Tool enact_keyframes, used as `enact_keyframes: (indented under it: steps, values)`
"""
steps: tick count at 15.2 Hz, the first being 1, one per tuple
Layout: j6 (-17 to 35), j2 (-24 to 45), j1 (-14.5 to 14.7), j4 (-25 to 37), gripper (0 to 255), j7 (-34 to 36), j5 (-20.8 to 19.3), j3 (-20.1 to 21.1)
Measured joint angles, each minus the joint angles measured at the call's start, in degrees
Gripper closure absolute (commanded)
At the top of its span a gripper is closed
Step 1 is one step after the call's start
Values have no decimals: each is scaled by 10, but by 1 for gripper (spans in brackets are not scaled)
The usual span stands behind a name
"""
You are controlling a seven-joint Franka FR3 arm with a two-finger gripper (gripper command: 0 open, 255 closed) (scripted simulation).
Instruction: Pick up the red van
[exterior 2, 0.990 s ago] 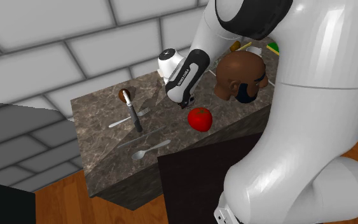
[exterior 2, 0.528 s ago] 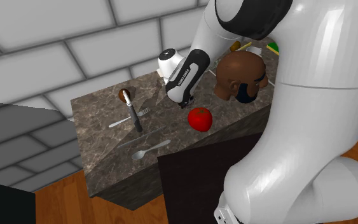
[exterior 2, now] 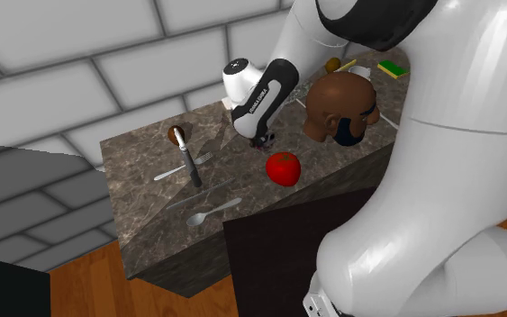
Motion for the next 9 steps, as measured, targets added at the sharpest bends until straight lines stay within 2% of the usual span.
enact_keyframes:
  steps: [9]
  values:
    - [-37, -64, -27, -21, 255, -45, 55, 38]
